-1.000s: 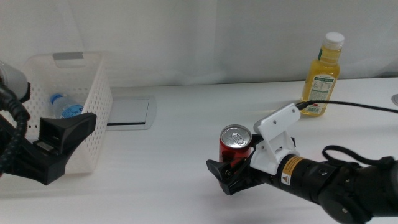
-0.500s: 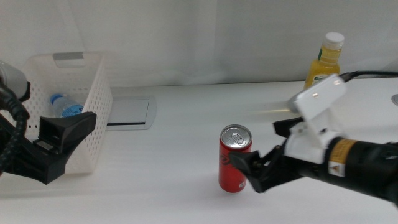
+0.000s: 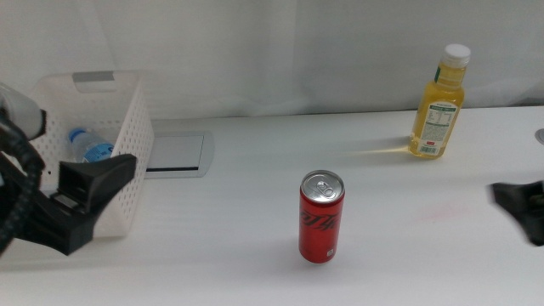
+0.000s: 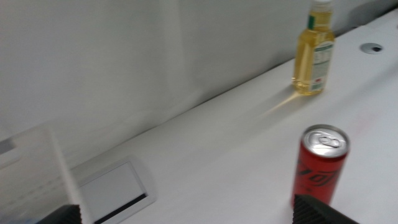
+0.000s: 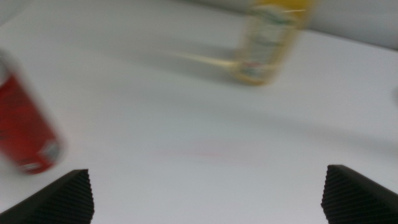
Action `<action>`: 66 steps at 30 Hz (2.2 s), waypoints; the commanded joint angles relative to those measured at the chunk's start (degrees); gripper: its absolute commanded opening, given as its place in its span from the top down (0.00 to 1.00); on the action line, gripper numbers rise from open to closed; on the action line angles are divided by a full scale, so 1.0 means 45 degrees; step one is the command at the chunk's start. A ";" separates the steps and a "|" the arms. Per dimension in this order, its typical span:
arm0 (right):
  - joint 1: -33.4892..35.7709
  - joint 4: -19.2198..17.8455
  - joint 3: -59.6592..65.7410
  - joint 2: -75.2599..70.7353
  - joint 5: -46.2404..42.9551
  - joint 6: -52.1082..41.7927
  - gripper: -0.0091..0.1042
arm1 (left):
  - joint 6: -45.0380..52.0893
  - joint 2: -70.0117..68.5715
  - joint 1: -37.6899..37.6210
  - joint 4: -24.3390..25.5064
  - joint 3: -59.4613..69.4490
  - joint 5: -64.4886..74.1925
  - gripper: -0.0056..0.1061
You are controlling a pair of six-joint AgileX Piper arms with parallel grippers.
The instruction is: Use arms to grab the bottles and put them into the dustbin to the left of the table.
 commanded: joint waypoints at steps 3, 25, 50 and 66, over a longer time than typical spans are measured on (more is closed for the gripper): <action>-0.1588 -0.0532 -0.0062 -0.1429 0.1328 -0.0043 0.01 | 0.0036 0.0362 -0.0907 -0.0127 0.0251 -0.0479 0.17; -0.2636 -0.0677 -0.0062 -0.2840 0.1861 -0.0018 0.01 | -0.1571 0.3741 -0.5013 -0.0133 0.5884 -1.1279 0.17; -0.2636 -0.0677 -0.0062 -0.2840 0.1166 -0.0018 0.01 | -0.4217 1.3945 -0.5013 0.1278 0.5305 -2.1770 0.17; -0.2636 -0.0495 -0.0062 -0.2840 0.1117 -0.0018 0.01 | -0.4598 1.5566 -0.5013 0.1278 0.2199 -2.0253 0.17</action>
